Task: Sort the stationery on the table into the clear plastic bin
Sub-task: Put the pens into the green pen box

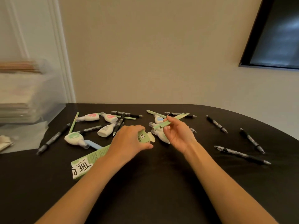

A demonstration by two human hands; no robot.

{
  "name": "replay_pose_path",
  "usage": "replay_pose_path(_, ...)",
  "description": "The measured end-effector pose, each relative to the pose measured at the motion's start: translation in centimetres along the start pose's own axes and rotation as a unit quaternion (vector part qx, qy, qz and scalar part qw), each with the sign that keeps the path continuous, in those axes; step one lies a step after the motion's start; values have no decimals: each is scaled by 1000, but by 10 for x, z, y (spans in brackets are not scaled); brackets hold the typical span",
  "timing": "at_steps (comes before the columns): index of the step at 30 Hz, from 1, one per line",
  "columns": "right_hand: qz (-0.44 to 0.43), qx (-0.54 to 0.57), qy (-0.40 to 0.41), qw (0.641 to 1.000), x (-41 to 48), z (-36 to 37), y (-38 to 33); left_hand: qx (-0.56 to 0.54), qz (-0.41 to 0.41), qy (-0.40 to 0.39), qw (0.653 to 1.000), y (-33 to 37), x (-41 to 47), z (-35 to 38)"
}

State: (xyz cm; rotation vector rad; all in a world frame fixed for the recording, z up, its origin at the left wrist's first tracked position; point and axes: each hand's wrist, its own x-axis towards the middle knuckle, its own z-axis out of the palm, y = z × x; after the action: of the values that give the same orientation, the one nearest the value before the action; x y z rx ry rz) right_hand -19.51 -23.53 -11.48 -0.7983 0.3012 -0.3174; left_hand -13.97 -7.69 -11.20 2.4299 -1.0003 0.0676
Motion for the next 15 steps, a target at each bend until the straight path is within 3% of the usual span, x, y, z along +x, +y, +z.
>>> replay_pose_path(3, -15, -71, 27, 997, -6, 6, 7, -39, 17, 0, 999, -5, -4, -7)
replay_pose_path(10, -33, -99, 35, 994, -13, 9, 9, -98, 25, -4, 995, -5, -9, -7)
replay_pose_path(13, -24, -143, 0, 989, -15, 10, 13, -120, 3, -20, 993, -4, -11, -5)
replay_pose_path(15, -25, -235, -25, 971, -17, 14, 20, -128, -10, -21, 991, -4, -12, -4)
